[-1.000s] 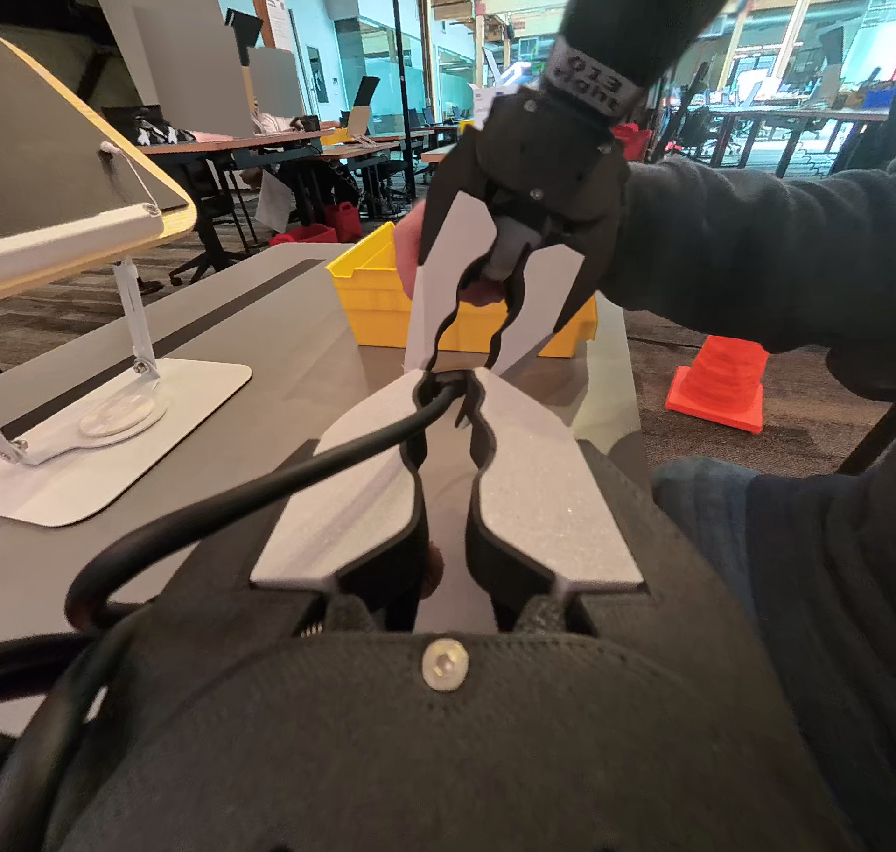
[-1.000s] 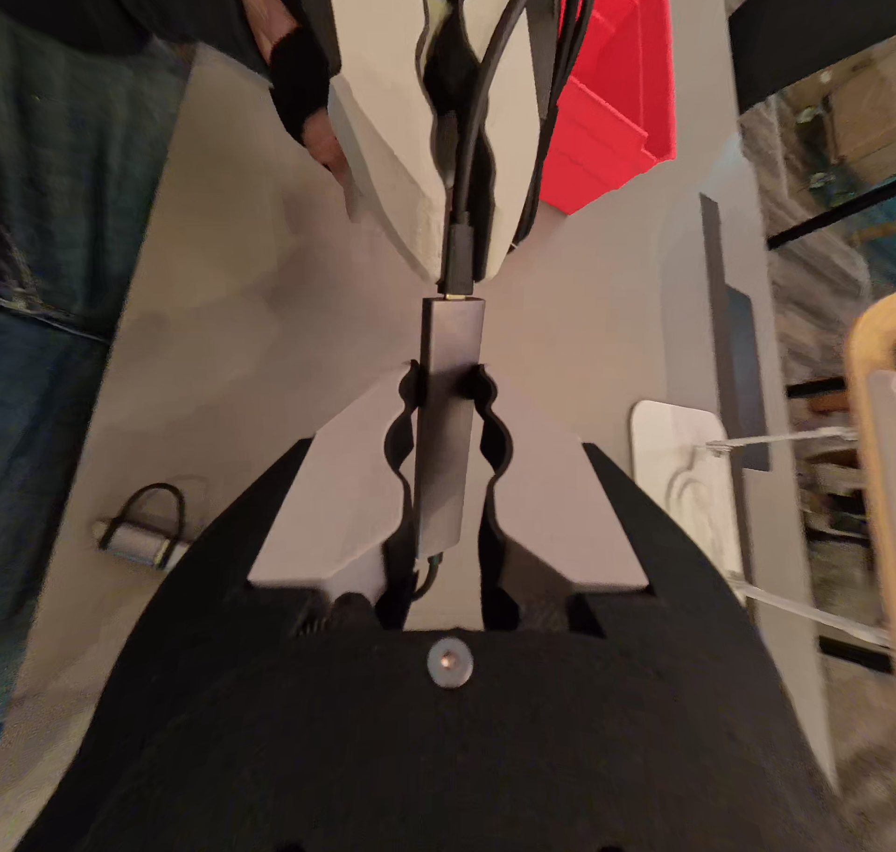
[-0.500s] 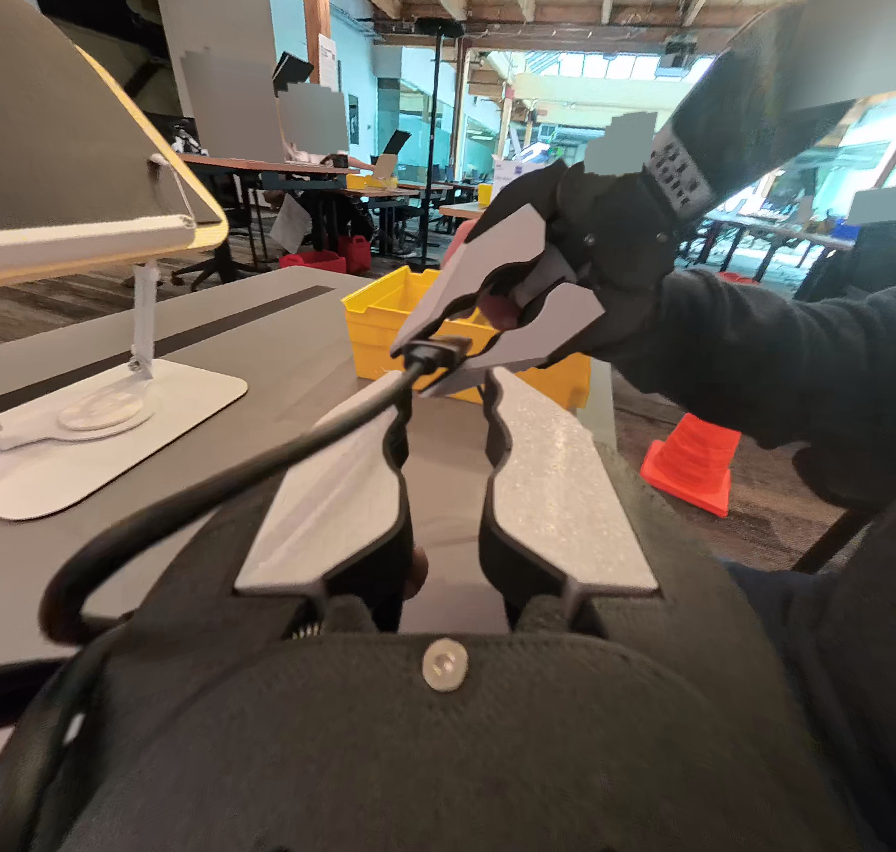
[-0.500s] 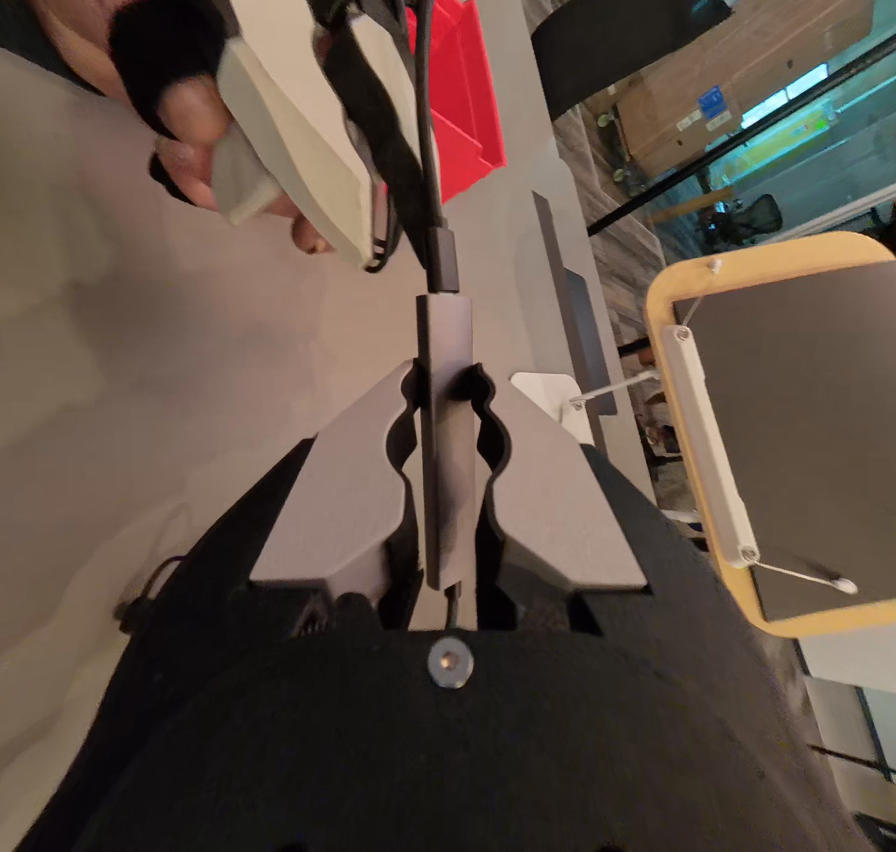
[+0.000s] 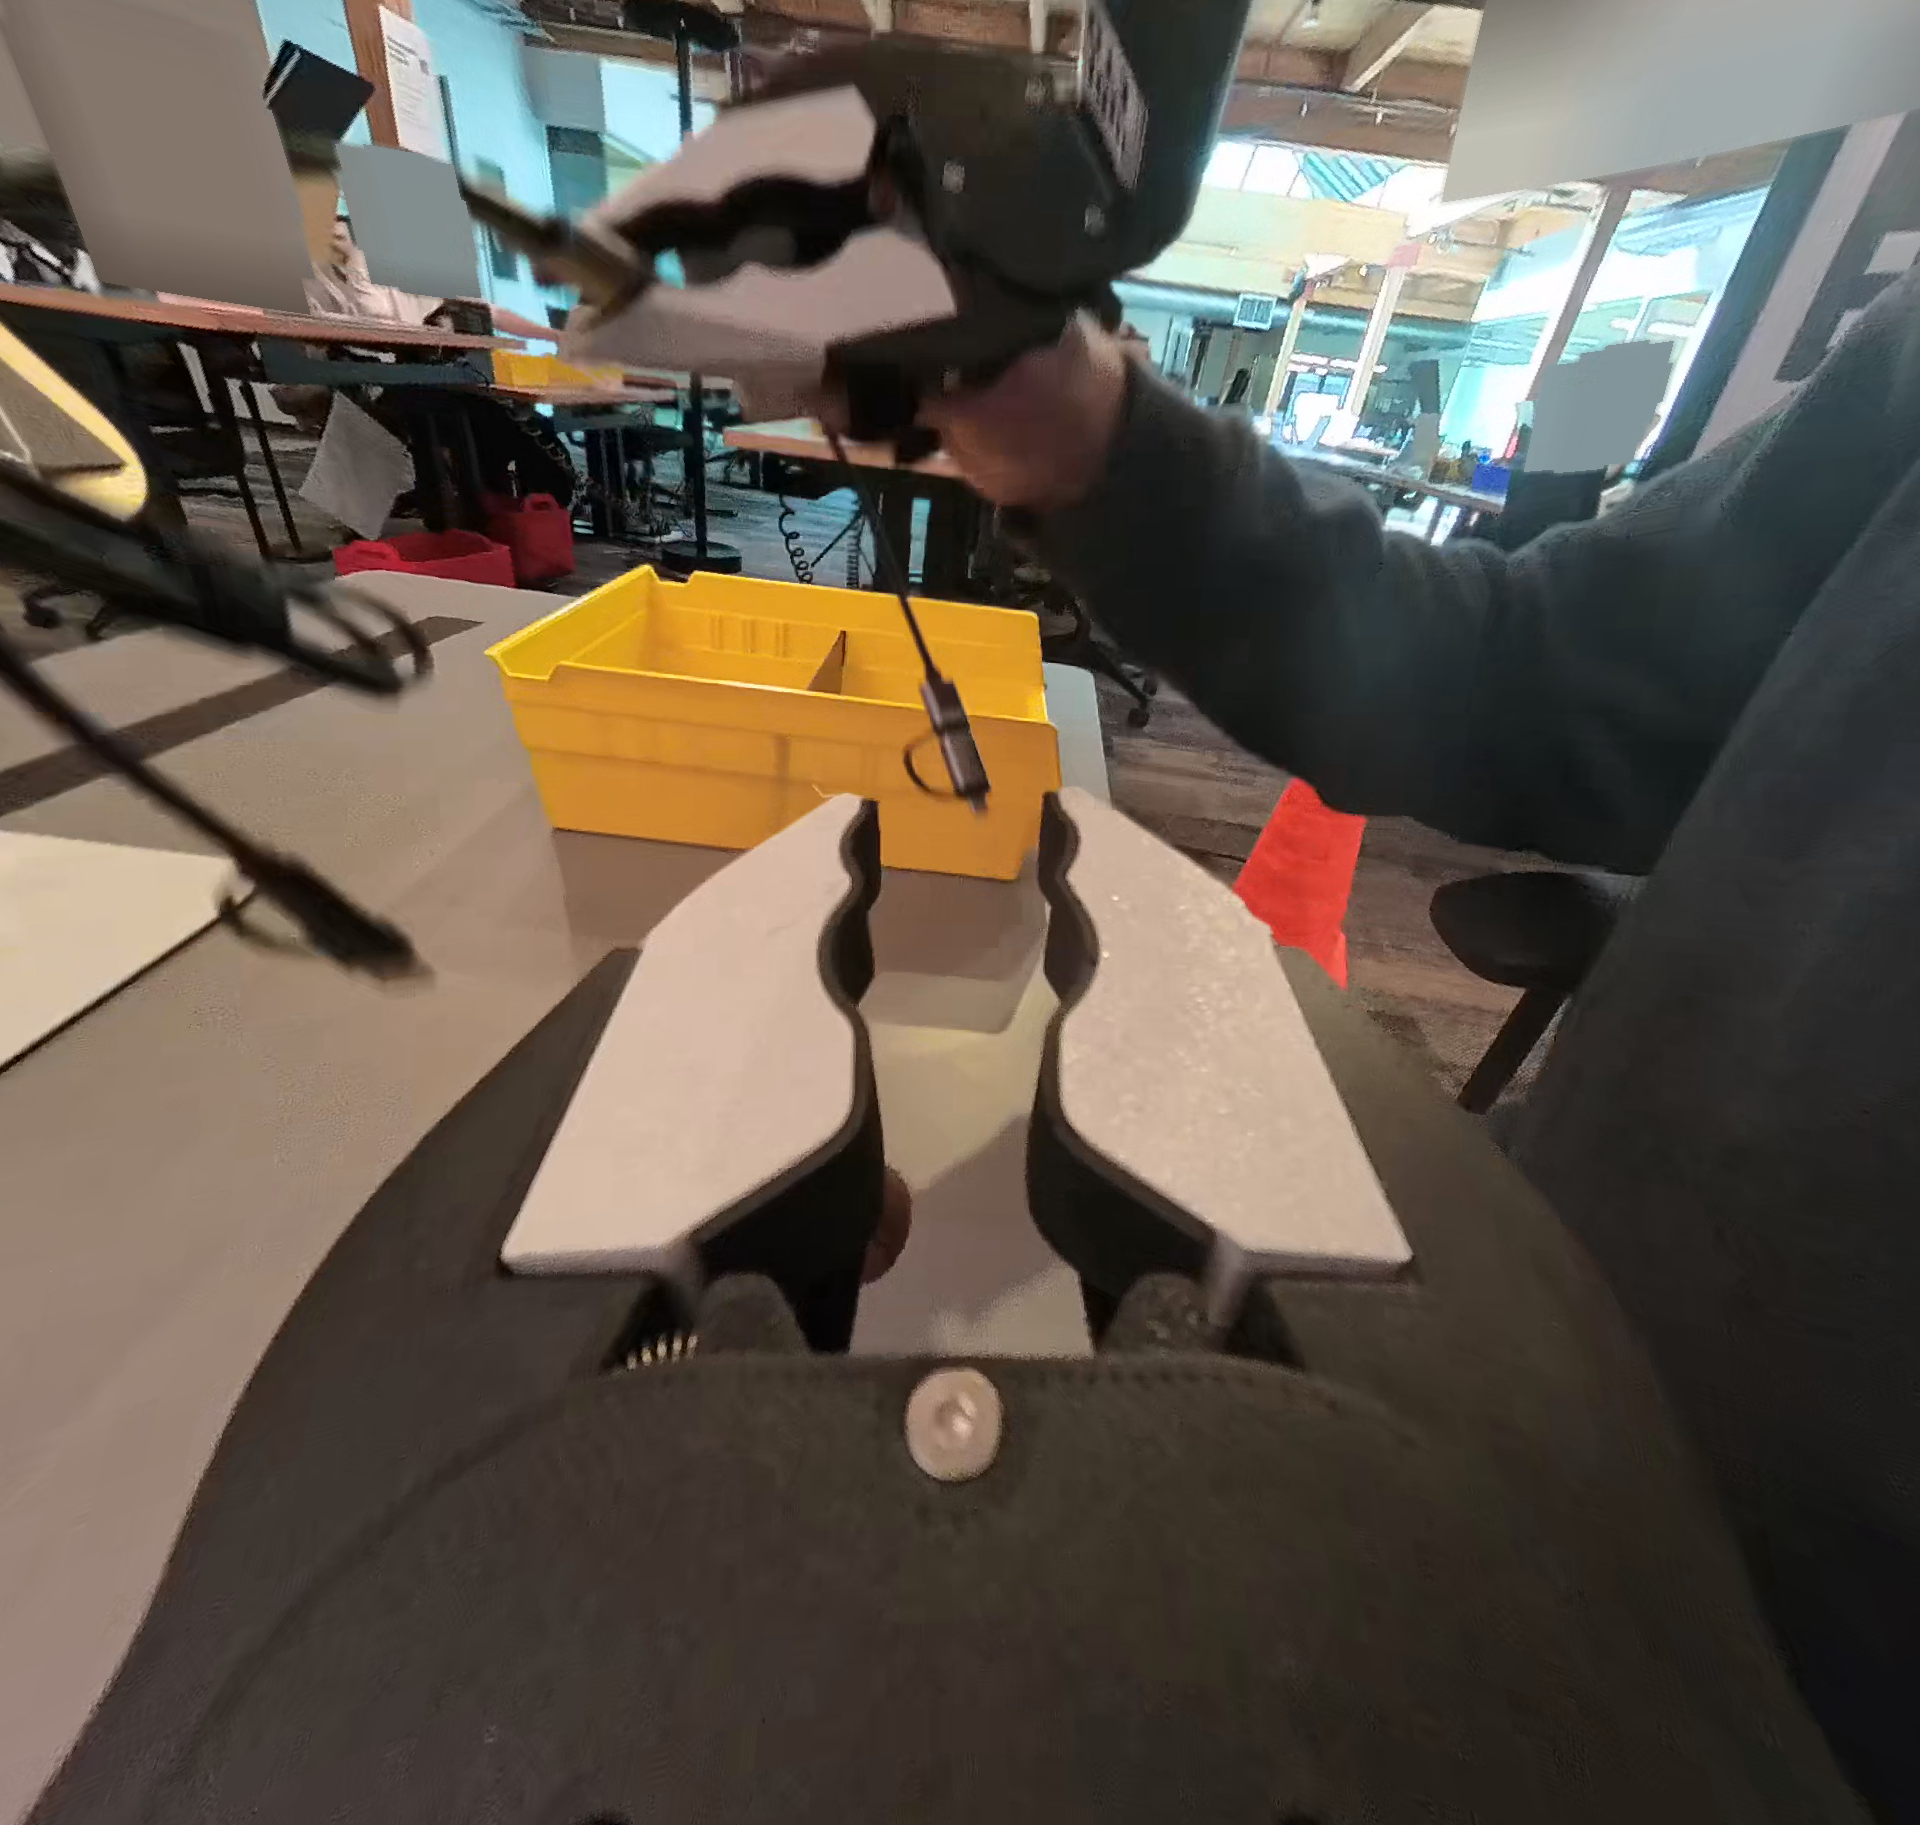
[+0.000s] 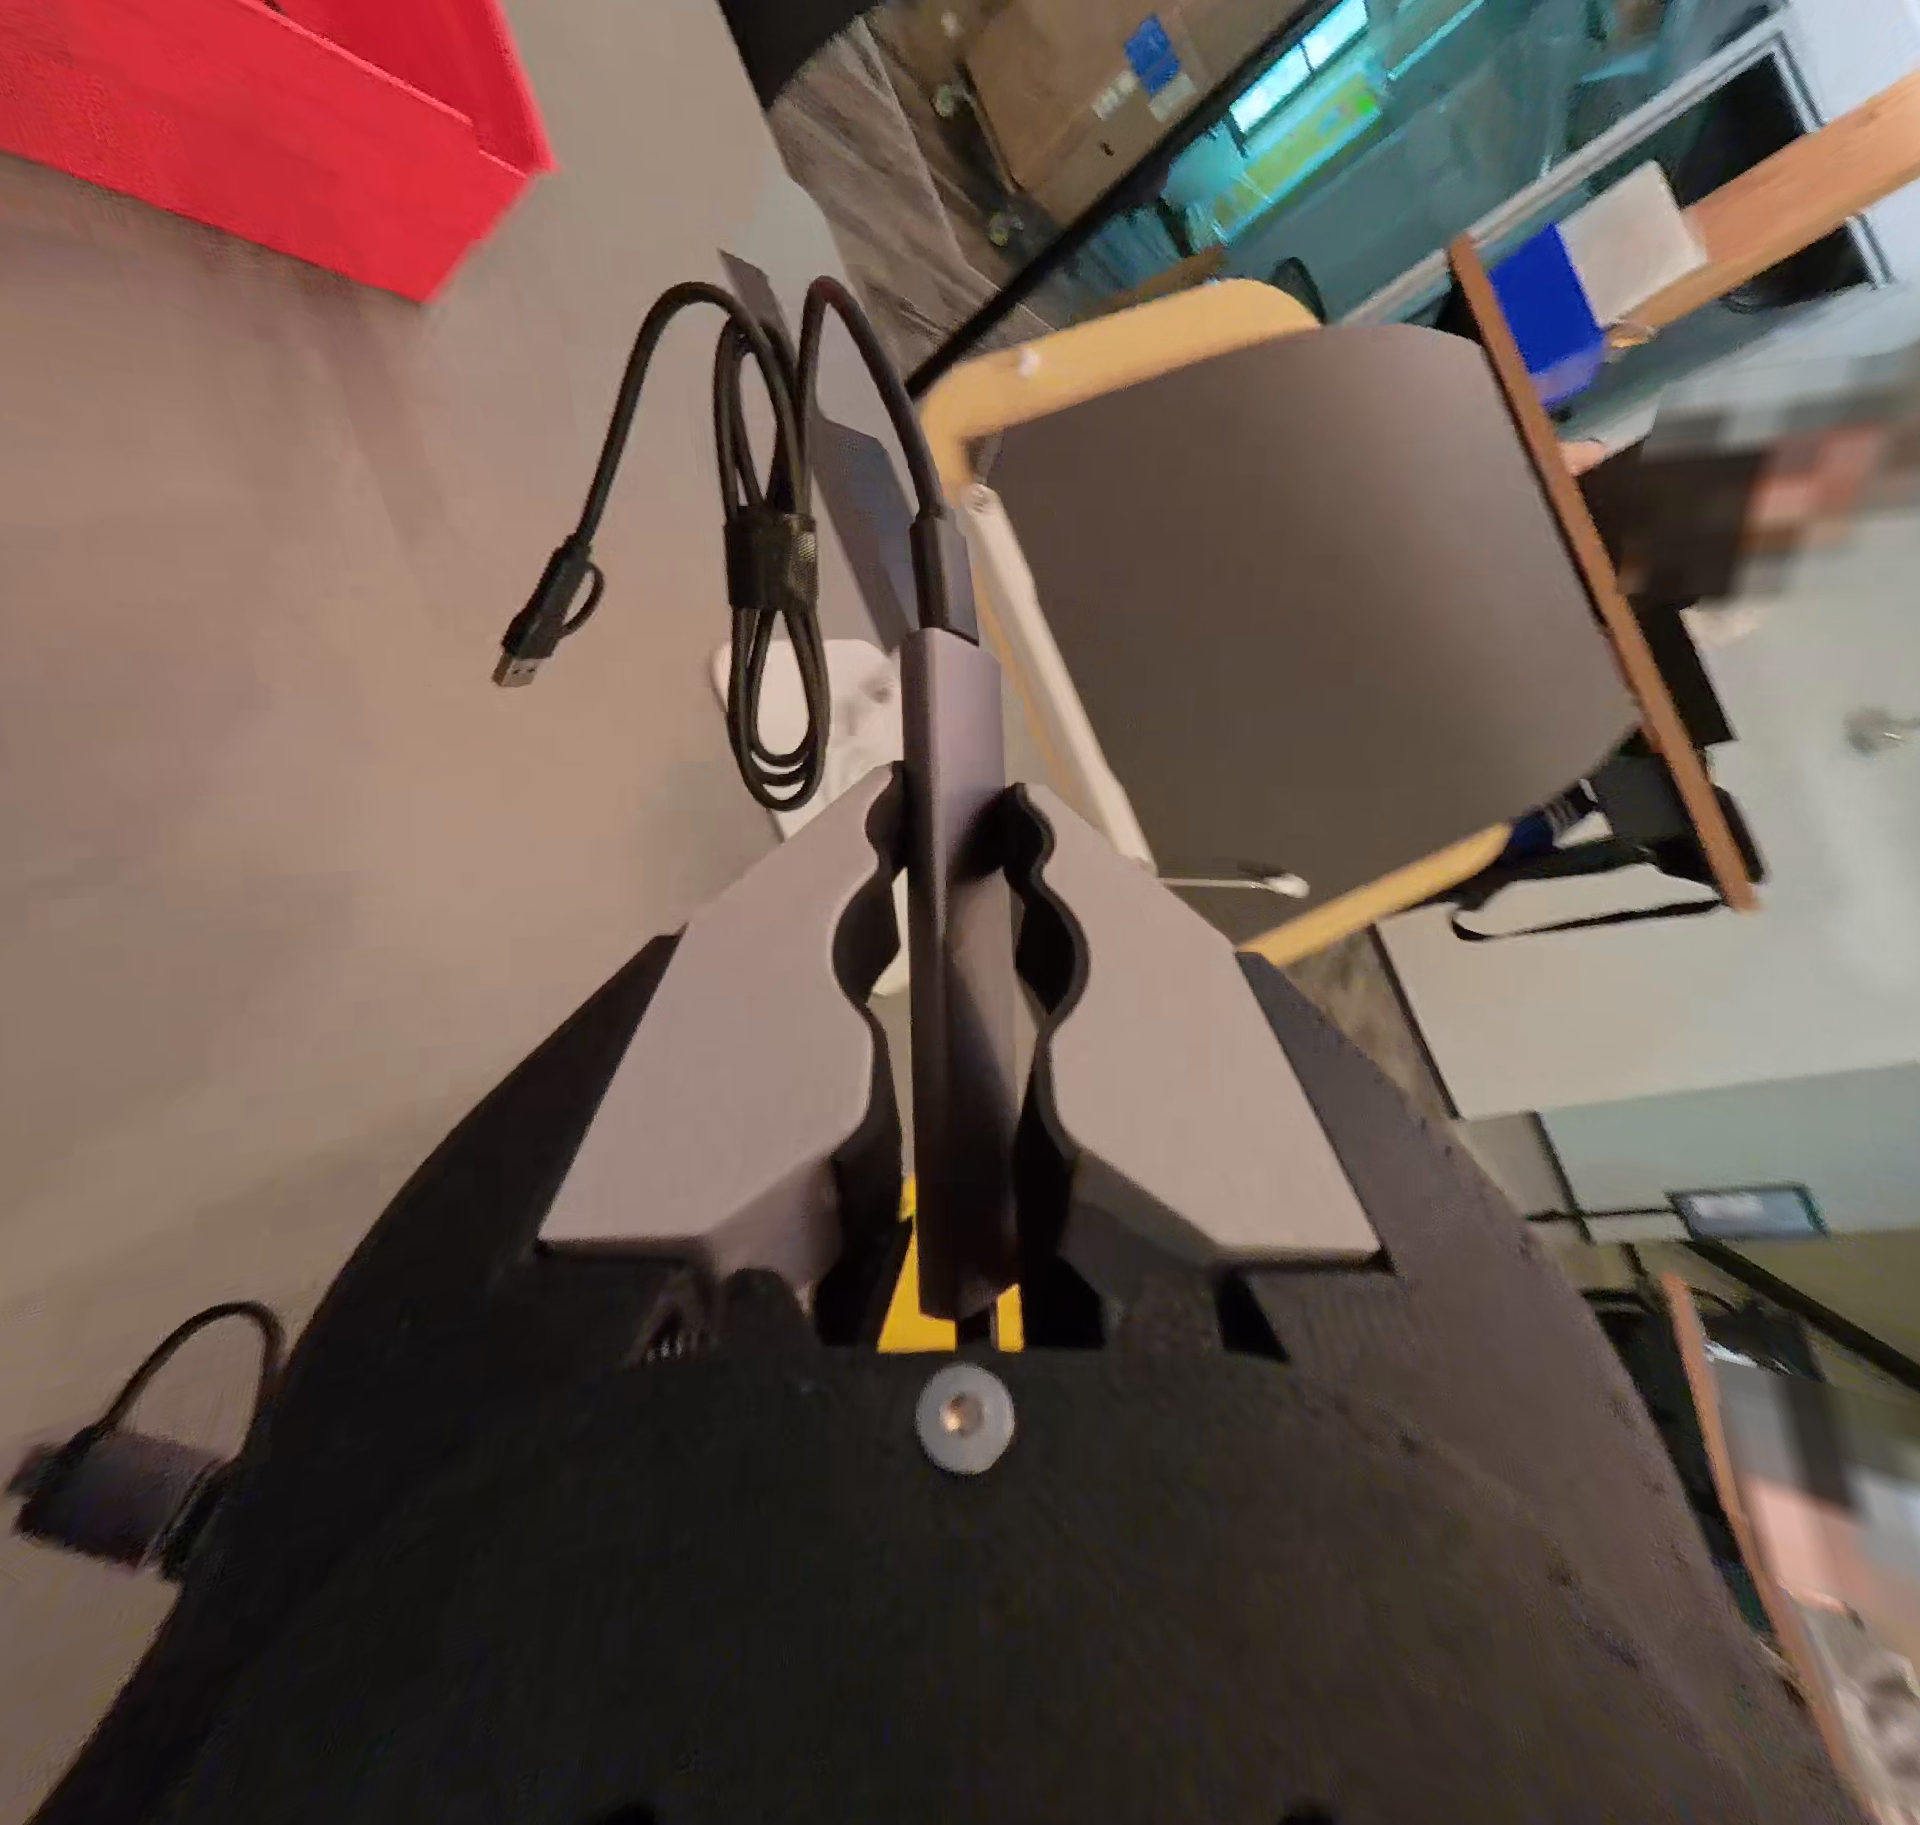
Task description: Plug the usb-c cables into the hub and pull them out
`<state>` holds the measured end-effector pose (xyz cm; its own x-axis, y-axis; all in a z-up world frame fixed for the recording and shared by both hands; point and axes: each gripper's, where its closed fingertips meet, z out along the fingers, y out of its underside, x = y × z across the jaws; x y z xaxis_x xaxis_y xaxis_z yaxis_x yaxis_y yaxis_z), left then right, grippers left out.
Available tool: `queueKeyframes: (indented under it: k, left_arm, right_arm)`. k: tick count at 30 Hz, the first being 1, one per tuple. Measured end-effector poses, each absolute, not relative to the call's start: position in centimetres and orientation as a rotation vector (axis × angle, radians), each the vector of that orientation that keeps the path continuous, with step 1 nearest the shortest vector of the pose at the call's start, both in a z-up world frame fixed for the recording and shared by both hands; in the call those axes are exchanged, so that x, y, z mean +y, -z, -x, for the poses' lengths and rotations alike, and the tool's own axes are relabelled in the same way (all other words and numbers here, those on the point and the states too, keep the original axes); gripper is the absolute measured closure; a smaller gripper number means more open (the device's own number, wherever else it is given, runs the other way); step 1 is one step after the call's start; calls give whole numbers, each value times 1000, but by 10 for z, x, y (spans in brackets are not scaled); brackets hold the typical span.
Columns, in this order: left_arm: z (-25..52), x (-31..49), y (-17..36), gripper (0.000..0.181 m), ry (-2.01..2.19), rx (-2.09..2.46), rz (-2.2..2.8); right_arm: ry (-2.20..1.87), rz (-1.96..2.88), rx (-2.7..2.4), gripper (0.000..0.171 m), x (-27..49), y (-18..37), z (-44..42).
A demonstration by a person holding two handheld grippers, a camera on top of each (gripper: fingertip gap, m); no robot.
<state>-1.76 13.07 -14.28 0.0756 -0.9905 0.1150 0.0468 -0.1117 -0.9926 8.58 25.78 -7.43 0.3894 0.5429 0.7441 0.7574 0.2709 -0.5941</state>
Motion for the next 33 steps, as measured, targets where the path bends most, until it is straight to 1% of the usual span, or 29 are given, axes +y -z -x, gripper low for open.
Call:
queueKeyframes:
  k: [6, 10, 13, 16, 17, 18, 21, 27, 33]
  left_arm:
    - [19, 136, 159, 153, 1182, 1087, 1350]
    - [22, 140, 167, 153, 1127, 1090, 1374]
    - [25, 142, 169, 153, 1129, 1075, 1382]
    - [28, 143, 169, 153, 1119, 1072, 1384]
    - [28, 144, 170, 153, 1114, 1073, 1386]
    - [29, 144, 170, 153, 1111, 1072, 1388]
    - [30, 145, 171, 153, 1112, 1064, 1394]
    - [23, 144, 175, 153, 1117, 1084, 1401]
    - [22, 143, 179, 153, 1110, 1094, 1415]
  right_arm:
    - [512, 1393, -1282, 157, 274, 13, -166]
    - [796, 1390, -1391, 157, 282, -8, -221]
    - [995, 1381, -1481, 158, 289, -13, -258]
    - [1133, 1424, -1618, 158, 298, 0, -295]
    - [1173, 1435, -1681, 159, 300, 7, -306]
    - [1201, 1434, -1745, 165, 301, 13, -314]
    - [1247, 1446, -1931, 165, 303, 36, -330]
    - [1200, 1401, -2255, 165, 314, 104, -324]
    - [1162, 1325, -2323, 165, 343, 133, -292]
